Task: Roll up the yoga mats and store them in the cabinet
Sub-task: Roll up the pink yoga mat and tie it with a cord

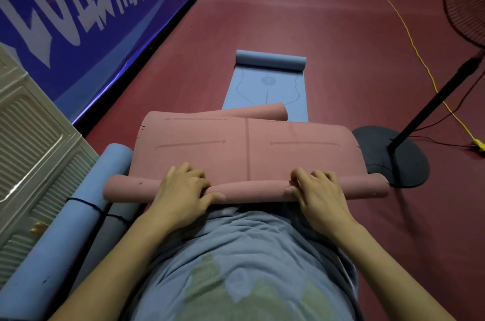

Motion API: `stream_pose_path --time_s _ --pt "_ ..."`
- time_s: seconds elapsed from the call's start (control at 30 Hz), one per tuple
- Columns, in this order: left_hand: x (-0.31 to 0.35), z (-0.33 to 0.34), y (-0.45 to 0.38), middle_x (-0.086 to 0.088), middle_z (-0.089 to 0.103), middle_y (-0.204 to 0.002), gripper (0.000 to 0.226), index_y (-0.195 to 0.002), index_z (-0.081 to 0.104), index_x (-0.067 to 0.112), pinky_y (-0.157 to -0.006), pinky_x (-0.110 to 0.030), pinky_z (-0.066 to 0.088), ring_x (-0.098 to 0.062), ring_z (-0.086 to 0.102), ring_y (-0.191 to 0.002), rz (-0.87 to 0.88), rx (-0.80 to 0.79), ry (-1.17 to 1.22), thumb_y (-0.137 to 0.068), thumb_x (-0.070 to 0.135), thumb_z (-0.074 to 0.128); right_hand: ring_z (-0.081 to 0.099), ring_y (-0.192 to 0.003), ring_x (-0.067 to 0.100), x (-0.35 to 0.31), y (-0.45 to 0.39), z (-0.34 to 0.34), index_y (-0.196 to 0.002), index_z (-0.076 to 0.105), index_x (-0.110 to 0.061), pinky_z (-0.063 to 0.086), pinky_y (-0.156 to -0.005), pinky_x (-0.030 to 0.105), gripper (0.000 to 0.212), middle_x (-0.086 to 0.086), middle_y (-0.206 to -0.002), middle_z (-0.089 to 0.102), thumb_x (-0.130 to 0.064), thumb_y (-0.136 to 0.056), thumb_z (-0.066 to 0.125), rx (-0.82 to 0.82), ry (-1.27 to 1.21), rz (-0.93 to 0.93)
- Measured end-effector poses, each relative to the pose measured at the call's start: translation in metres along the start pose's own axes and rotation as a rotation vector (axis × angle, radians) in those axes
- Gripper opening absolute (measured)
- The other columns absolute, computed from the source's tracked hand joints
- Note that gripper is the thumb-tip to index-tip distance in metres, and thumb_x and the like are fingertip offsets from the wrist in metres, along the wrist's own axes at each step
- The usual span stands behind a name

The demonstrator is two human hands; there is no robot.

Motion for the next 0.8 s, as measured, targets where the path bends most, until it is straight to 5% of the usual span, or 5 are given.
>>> stream_pose_path --time_s 0.17,0.3,0.47,0.6,0.8 --pt "0.01 0.002 -0.007 0.002 0.071 -0.081 0.057 -0.07 0.056 0.025 -0.074 -0.04 0.034 -0.028 0.055 -0.085 -0.009 0.148 -0.051 -0.095 0.058 0.017 0.056 -0.082 0.03 0.004 -0.007 -0.002 -0.087 0.052 -0.022 0.035 -0.076 0.042 0.035 -0.001 -0.077 0.064 -0.046 -0.103 0.03 0.06 0.008 -0.008" --pt "0.006 0.011 -0.021 0.004 0.072 -0.103 0.063 -0.083 0.06 0.026 -0.082 -0.039 0.029 -0.024 0.051 -0.104 -0.012 0.018 -0.031 -0.1 0.064 0.013 0.052 -0.116 0.026 0.019 0.009 -0.003 -0.113 0.065 -0.026 0.04 -0.092 0.044 0.039 -0.006 -0.112 0.064 -0.057 -0.092 0.054 0.068 -0.012 -0.133" --pt "0.006 0.017 -0.029 -0.002 0.072 -0.107 0.068 -0.098 0.072 0.02 -0.092 -0.043 0.041 -0.028 0.053 -0.108 0.007 -0.092 0.115 -0.102 0.064 0.02 0.058 -0.095 0.027 0.029 0.008 0.006 -0.123 0.061 -0.025 0.043 -0.084 0.041 0.058 -0.002 -0.103 0.062 -0.068 -0.087 0.047 0.002 0.173 -0.152" --pt "0.002 0.022 -0.017 -0.009 0.058 -0.09 0.059 -0.081 0.063 0.025 -0.079 -0.041 0.04 -0.036 0.057 -0.102 -0.053 -0.143 0.298 -0.102 0.067 0.028 0.06 -0.086 0.029 0.025 0.014 -0.018 -0.114 0.064 -0.021 0.045 -0.076 0.043 0.06 0.0 -0.093 0.064 -0.069 -0.089 0.04 0.06 0.249 -0.254" --pt "0.026 0.008 0.018 -0.004 0.07 -0.089 0.069 -0.076 0.057 0.028 -0.073 -0.038 0.027 -0.029 0.057 -0.095 0.045 0.04 0.239 -0.085 0.074 0.007 0.059 -0.083 0.028 0.016 0.052 -0.015 -0.113 0.061 -0.02 0.041 -0.072 0.042 0.059 -0.001 -0.092 0.062 -0.069 -0.091 0.04 0.046 0.238 -0.277"
Point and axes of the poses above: each hand's wrist, its own y-axis away from the middle knuckle, its own z-axis out of the palm, x = y × z, the point moved 10 cm from there along -y, towards the middle knuckle
